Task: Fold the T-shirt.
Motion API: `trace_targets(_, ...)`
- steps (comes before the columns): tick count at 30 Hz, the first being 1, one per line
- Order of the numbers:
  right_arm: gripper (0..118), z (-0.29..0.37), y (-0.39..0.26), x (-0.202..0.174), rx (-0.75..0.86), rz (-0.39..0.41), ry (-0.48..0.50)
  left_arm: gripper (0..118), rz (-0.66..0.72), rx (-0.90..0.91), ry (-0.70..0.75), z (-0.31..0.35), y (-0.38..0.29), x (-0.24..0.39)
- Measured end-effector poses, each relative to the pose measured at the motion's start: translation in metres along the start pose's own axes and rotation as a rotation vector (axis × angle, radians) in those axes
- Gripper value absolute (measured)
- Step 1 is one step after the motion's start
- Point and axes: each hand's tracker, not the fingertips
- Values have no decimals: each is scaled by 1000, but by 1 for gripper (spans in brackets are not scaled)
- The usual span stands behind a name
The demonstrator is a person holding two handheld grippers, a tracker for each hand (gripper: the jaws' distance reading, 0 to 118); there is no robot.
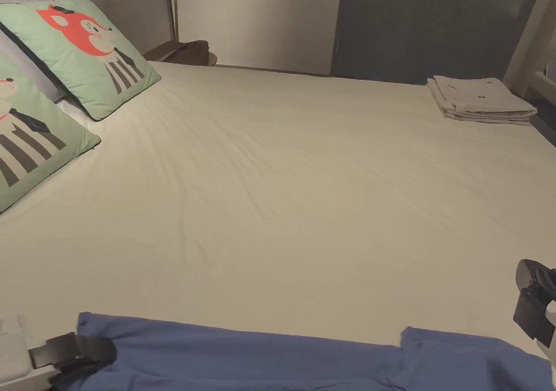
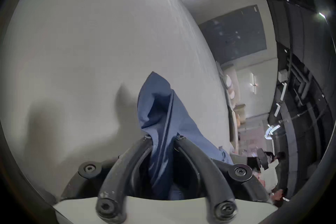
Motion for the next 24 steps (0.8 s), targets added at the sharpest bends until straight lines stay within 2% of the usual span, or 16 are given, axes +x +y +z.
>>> trace_targets(3, 0, -4, -2, -4, -2, -2, 20, 5, -39, 0, 29, 18, 2, 4)
trace_targets(7, 0, -5, -1, -9, -2, 5, 44, 4, -87, 7, -9, 18, -13, 47)
trace_targets(9, 0, -5, -1, -9, 1, 3, 51, 4, -127, -16, -80, 3, -10, 47)
trace_targets(14, 0, -1, -1, -1, 12, -16, 53, 4, -282, -114, -118, -36, -47, 118)
trace_targets(18, 0, 6, -5, 11, 18, -36, 36, 4, -379, -209, -88, -87, -74, 148)
trace_targets(21, 0, 11, -9, 22, 13, -53, 24, 4, -369, -254, -46, -124, -101, 169)
trace_targets(24, 0, 15, -13, 33, 13, -69, 7, 5, -428, -279, 5, -153, -127, 185)
